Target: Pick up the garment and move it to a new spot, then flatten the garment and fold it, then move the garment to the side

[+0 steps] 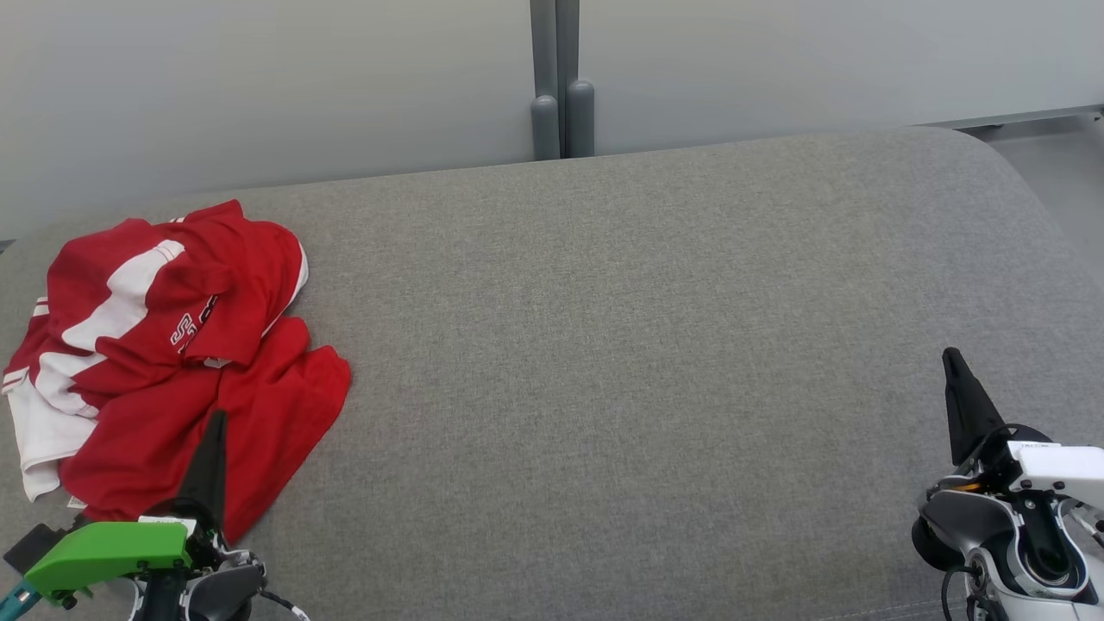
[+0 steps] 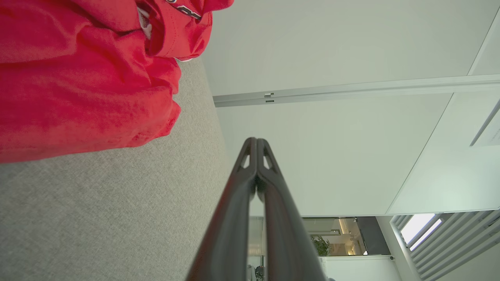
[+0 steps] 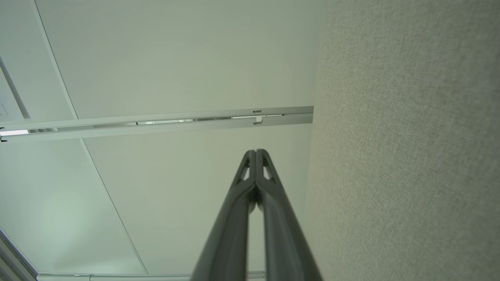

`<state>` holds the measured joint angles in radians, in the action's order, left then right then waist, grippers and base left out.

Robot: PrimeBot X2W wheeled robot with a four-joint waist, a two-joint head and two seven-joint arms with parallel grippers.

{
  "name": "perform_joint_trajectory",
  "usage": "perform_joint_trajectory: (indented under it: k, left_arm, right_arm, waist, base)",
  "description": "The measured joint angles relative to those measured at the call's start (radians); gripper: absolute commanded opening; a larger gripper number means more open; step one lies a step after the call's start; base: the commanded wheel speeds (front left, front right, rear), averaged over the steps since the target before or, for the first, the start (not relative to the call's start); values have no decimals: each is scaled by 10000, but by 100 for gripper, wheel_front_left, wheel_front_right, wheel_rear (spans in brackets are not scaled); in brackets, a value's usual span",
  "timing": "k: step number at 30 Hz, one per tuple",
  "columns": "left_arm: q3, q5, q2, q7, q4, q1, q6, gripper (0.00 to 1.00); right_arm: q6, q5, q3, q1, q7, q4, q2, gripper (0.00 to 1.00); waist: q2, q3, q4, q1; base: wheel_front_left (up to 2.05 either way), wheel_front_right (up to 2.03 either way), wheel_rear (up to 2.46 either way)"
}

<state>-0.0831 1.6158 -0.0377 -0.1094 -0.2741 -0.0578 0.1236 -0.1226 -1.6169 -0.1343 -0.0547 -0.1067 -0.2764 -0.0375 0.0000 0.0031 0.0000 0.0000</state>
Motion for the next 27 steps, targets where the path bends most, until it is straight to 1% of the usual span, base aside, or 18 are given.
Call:
perform_joint_trajectory:
  k: [27]
  left_arm:
    - [0, 0, 0, 0, 0, 0, 0, 0]
  right_arm:
    - [0, 0, 0, 0, 0, 0, 0, 0]
  waist:
    - [0, 0, 0, 0]
  base:
    - [0, 0, 0]
